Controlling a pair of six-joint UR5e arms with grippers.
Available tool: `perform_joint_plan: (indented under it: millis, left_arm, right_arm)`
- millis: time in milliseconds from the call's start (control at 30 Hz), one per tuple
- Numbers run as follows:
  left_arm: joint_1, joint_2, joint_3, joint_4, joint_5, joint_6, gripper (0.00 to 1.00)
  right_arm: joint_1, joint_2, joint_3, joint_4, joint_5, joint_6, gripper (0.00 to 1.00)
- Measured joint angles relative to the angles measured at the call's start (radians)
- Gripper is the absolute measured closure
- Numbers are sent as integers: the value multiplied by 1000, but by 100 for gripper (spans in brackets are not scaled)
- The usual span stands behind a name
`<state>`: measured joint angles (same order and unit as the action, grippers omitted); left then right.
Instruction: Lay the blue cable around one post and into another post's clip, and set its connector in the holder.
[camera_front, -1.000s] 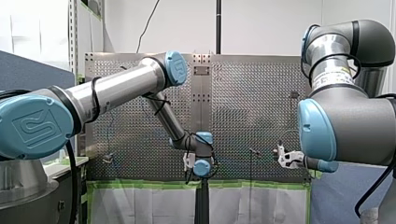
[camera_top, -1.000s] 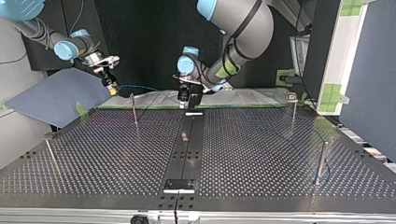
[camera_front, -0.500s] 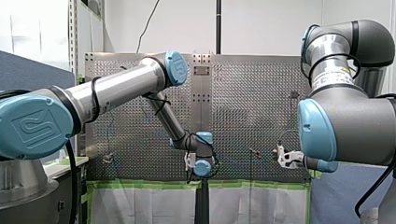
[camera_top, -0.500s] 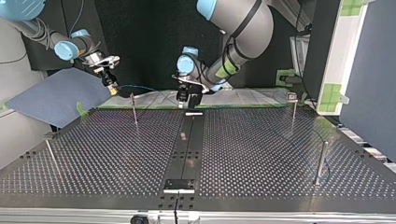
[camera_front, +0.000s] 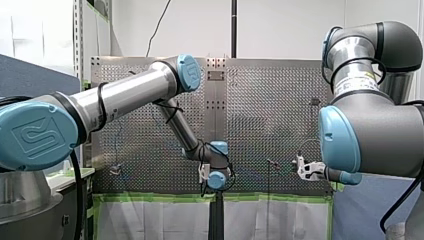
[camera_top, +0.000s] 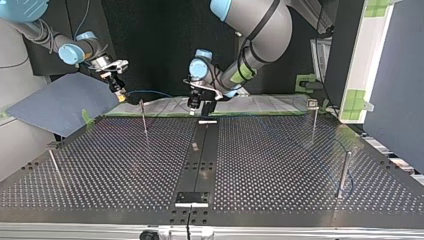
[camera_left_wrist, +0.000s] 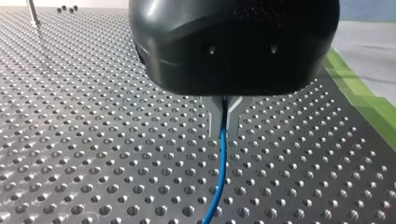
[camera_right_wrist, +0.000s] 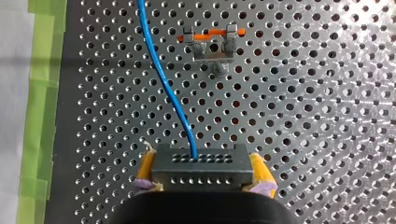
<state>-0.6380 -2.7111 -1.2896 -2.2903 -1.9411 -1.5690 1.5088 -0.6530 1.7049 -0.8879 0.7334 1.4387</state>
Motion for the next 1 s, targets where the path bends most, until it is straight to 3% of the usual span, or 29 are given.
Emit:
perform_joint_plan:
  millis: [267,600,1000]
  left_arm:
    - [-22,1,-29,-7,-29,5,100]
    - [-61,1,-46,-6,-34,9,100]
    - [-156,1,26,-63,-32,-22,100]
  right_arm:
    - [-12,0,0,-12,20,15,100]
    - [-25,0,0,-29,28,40,100]
    - [-28,0,-1,-82,28,111,100]
